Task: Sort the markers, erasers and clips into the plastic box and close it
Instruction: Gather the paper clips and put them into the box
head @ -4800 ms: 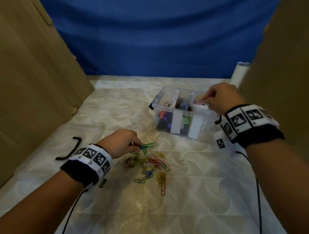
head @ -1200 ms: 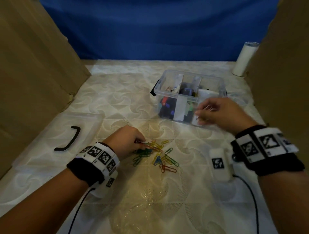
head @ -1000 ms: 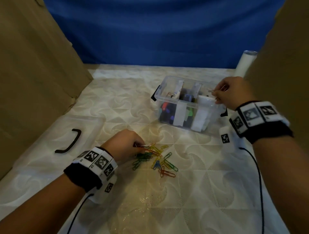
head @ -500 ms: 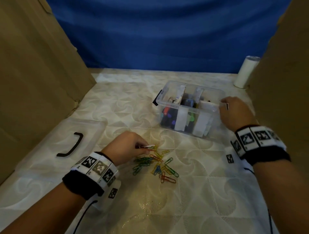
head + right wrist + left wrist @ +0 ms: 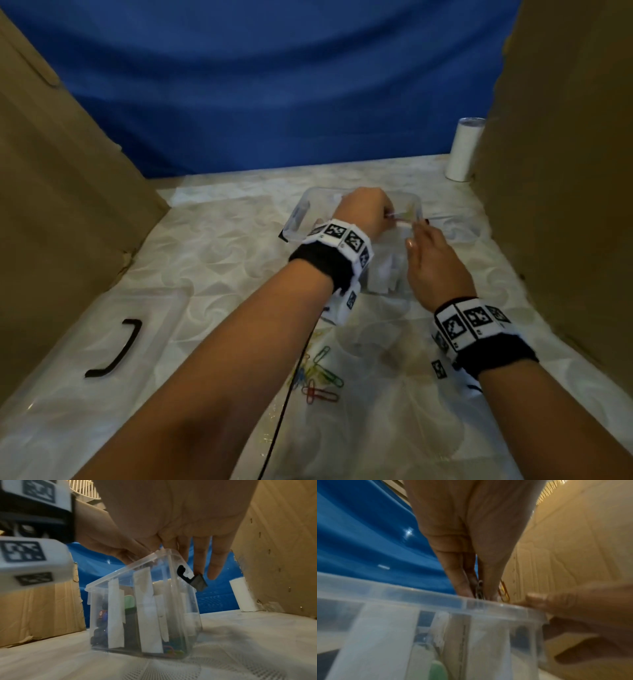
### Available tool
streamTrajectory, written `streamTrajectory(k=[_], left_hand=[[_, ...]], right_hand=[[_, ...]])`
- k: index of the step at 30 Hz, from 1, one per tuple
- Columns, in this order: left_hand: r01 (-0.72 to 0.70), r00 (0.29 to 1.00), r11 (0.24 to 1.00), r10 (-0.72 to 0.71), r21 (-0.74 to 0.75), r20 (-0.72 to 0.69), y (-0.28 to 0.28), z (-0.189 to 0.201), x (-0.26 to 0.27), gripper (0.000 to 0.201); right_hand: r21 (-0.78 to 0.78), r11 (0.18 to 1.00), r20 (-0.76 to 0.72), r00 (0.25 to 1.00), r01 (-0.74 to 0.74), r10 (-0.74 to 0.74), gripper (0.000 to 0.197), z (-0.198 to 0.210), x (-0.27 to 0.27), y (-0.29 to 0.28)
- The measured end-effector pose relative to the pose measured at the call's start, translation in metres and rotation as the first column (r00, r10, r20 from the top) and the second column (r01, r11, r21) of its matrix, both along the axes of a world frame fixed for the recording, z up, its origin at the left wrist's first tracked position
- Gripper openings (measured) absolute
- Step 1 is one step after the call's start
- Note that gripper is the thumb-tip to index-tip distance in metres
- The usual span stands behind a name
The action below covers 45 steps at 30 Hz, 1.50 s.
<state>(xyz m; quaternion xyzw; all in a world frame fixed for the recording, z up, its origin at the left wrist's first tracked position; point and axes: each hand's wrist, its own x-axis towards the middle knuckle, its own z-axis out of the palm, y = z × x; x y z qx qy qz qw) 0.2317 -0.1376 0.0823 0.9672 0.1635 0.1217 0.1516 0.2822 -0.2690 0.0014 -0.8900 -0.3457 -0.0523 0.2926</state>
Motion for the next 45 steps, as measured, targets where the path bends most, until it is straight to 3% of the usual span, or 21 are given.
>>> streamTrajectory(k=[4,7,9,16,20,22,25,28,31,34,37,40,45], left_hand=[[0.019,0.975,0.985,0.020,0.171,-0.222,-0.001,-0.014,0.031,0.016],[0.031,0.954,0.986,0.019,0.162,-0.298,0.005,-0.012,0.035,0.026],[0.048,0.963,0.993,-0.018,0.105,-0.269,0.005,-0.005,0.024,0.031],[0.077,0.997,0.997,-0.077,0.015,0.021,0.010,-0.005,-0.091,0.025],[-0.017,0.989,1.000,0.019,0.017,-0.144,0.028,-0.030,-0.161,0.026],[-0.068,0.949,0.998,0.066,0.002,-0.310,0.040,-0.049,-0.188,0.034],[-0.130,0.864,0.989,0.082,-0.064,-0.496,0.049,-0.076,-0.215,0.058],[-0.161,0.840,0.981,0.080,-0.105,-0.536,0.046,-0.096,-0.228,0.077],[-0.207,0.858,0.959,0.083,-0.195,-0.507,0.047,-0.105,-0.230,0.077],[-0.204,0.877,0.945,0.061,-0.254,-0.477,0.051,-0.106,-0.224,0.066],[-0.196,0.902,0.932,0.048,-0.306,-0.430,0.051,-0.109,-0.215,0.052],[-0.181,0.920,0.935,0.051,-0.305,-0.388,0.050,-0.112,-0.209,0.042],[-0.139,0.931,0.951,0.031,-0.276,-0.364,0.051,-0.113,-0.203,0.030]], right_hand=[[0.010,1.000,0.007,1.000,-0.019,0.019,0.050,-0.003,-0.001,0.000],[0.016,1.000,0.019,1.000,-0.017,0.017,0.051,-0.005,-0.001,0.001],[0.007,1.000,0.016,1.000,-0.018,0.018,0.051,-0.006,-0.002,0.000],[-0.068,0.997,0.016,0.999,-0.036,0.037,0.057,0.003,-0.011,-0.003],[-0.025,0.992,0.145,0.981,-0.123,0.125,0.068,0.018,-0.071,-0.007],[-0.099,0.965,0.061,0.967,-0.241,0.248,0.069,0.013,-0.103,-0.005],[-0.377,0.848,-0.276,0.919,-0.372,0.281,0.089,-0.005,-0.127,0.003],[-0.513,0.742,-0.471,0.864,-0.432,0.178,0.112,-0.020,-0.132,0.011],[-0.535,0.733,-0.474,0.868,-0.419,0.150,0.117,-0.028,-0.138,0.022],[-0.515,0.742,-0.468,0.865,-0.431,0.177,0.101,-0.029,-0.146,0.038],[-0.469,0.748,-0.475,0.848,-0.469,0.235,0.067,-0.028,-0.150,0.049],[-0.445,0.750,-0.436,0.850,-0.489,0.296,0.036,-0.027,-0.154,0.053],[-0.441,0.774,-0.373,0.878,-0.454,0.302,0.006,-0.031,-0.160,0.057]])
